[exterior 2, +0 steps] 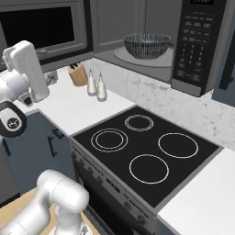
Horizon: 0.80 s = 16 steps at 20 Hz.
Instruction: Pick the mushroom from the sink and place it in the bowl. Then pick the bowl and place it in the microwave. Then close the microwave door and press the start button.
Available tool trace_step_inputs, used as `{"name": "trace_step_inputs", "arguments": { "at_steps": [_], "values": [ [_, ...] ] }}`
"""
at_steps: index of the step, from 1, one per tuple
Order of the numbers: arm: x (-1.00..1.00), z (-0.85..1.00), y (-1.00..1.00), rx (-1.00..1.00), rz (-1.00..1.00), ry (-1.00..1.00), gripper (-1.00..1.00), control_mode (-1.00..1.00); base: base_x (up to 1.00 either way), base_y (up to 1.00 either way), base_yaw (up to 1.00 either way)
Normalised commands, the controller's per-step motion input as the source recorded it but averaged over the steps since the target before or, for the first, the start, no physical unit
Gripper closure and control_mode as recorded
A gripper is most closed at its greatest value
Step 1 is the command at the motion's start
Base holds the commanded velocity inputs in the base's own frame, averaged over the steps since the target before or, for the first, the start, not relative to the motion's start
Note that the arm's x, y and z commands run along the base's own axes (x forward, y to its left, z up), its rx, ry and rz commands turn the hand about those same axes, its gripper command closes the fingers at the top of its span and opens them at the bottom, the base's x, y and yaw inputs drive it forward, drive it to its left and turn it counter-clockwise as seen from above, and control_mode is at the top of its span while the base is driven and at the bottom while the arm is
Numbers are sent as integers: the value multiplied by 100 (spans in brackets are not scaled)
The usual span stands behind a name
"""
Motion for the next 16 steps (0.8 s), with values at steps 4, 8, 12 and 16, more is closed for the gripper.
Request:
{"name": "trace_step_inputs", "arguments": {
  "at_steps": [4, 8, 12, 16],
  "values": [
    [-49, 6, 63, -3, -27, -3, -100, -100, 0, 0, 0],
    [-65, 20, 57, 0, -19, 3, -100, -100, 0, 0, 0],
    [-66, 22, 65, 0, -14, 5, -100, -100, 0, 0, 0],
    [-54, 3, 77, 0, -9, 5, -100, -100, 0, 0, 0]
  ]
}}
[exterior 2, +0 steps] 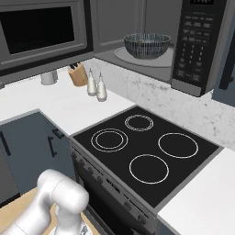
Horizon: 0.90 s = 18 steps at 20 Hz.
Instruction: Pick the mushroom from the sink and place it in the bowl. Then pick the bowl and place it in the microwave. Then close the microwave door and press the start button.
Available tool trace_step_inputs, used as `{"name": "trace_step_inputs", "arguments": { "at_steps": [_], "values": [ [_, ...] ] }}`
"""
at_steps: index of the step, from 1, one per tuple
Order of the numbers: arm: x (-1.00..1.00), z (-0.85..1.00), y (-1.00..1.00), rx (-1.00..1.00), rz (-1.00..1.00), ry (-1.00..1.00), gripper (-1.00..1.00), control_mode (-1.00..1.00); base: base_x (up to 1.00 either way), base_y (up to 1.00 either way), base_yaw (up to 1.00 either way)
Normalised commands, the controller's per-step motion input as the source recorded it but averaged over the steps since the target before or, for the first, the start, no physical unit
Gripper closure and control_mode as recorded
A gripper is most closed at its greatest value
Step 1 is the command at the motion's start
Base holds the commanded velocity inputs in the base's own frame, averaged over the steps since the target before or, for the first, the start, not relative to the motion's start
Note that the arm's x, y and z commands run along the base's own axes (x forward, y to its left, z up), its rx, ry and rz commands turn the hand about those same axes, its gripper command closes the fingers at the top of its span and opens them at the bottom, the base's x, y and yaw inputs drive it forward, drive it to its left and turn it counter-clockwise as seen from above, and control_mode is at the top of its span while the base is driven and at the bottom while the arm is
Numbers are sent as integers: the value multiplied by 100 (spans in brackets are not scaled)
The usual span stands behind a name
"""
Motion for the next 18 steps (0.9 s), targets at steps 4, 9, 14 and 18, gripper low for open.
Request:
{"name": "trace_step_inputs", "arguments": {
  "at_steps": [4, 9, 14, 18],
  "values": [
    [-60, 0, 77, 2, -7, 4, -100, -100, 0, 0, 0],
    [-34, -2, 83, 4, -4, 6, -100, -100, 0, 0, 0],
    [0, -19, 100, 0, -3, 5, -100, -100, 0, 0, 0],
    [20, -52, 85, 0, -4, 5, -100, -100, 0, 0, 0]
  ]
}}
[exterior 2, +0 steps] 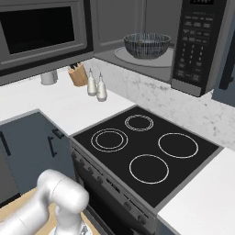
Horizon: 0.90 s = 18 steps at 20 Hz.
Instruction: Pick the mushroom from the sink and place it in the bowl. Then pick the bowl and place it in the microwave. Then close the microwave door and press the start button.
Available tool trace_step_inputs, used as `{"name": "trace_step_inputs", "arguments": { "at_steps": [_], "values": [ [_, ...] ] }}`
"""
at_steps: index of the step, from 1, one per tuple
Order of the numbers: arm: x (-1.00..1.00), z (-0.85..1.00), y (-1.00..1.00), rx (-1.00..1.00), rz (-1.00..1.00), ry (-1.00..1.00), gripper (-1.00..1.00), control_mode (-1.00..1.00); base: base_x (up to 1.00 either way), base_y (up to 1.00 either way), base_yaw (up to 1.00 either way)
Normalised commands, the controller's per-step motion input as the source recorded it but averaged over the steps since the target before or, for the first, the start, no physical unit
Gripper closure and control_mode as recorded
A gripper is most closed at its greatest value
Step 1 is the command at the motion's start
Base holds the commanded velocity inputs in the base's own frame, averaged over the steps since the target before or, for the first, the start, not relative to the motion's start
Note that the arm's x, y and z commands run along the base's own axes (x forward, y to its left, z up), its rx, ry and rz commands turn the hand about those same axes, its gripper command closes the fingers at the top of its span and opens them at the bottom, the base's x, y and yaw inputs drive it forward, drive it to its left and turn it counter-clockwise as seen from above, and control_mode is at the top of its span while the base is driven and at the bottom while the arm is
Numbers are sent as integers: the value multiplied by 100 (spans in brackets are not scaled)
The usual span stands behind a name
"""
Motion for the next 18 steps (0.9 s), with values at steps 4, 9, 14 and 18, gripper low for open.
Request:
{"name": "trace_step_inputs", "arguments": {
  "at_steps": [4, 9, 14, 18],
  "values": [
    [55, -76, 49, 1, -1, 1, -100, -100, 0, 0, 0],
    [91, -71, 38, 0, 0, 0, -100, -100, 0, 0, 0],
    [74, -34, 15, -3, -3, -3, -100, -100, 0, 0, 0],
    [92, -50, 8, -9, -9, -5, -100, -100, 0, 0, 0]
  ]
}}
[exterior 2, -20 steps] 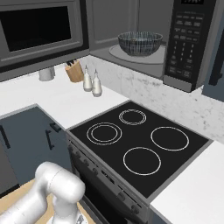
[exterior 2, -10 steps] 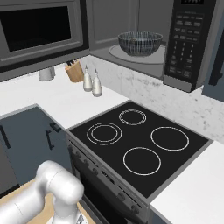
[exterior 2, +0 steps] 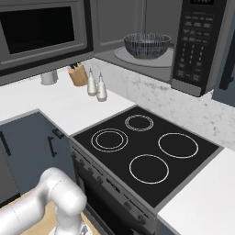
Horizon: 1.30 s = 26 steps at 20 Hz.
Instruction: Pick the mushroom from the sink and place it in the bowl. Then pick the bowl and place it in the microwave. Then close the microwave door and press the start button.
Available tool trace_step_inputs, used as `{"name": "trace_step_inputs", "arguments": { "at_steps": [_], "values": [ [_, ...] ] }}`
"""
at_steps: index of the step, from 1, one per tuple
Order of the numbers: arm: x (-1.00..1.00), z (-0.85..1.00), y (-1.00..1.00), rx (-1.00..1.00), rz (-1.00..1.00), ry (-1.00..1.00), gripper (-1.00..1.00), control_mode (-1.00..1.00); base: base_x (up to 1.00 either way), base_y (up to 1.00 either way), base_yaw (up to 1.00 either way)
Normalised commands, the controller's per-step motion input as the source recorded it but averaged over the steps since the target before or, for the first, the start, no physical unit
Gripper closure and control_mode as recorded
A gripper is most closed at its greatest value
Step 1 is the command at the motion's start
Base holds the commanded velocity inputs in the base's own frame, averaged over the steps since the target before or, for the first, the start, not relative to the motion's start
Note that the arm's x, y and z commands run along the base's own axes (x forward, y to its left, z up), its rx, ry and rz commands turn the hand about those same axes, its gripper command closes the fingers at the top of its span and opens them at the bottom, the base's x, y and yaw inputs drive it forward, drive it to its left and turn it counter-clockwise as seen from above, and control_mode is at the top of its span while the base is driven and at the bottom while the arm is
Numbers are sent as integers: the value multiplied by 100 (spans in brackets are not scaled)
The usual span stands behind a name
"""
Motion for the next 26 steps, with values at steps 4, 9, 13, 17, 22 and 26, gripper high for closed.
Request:
{"name": "trace_step_inputs", "arguments": {
  "at_steps": [4, 9, 13, 17, 22, 26],
  "values": [
    [100, -52, 15, -10, -13, -6, -100, -100, 0, 0, 0],
    [100, -49, 47, -10, -17, -8, -100, -100, 0, 0, 0],
    [93, -34, 53, -5, -12, -11, -100, -100, 0, 0, 0],
    [78, -1, 23, -1, -5, -3, -100, -100, 0, 0, 0],
    [52, 0, -10, 0, -2, -6, -100, -100, 0, 0, 0],
    [4, 12, -26, 0, -4, -19, -100, -100, 0, 0, 0]
  ]
}}
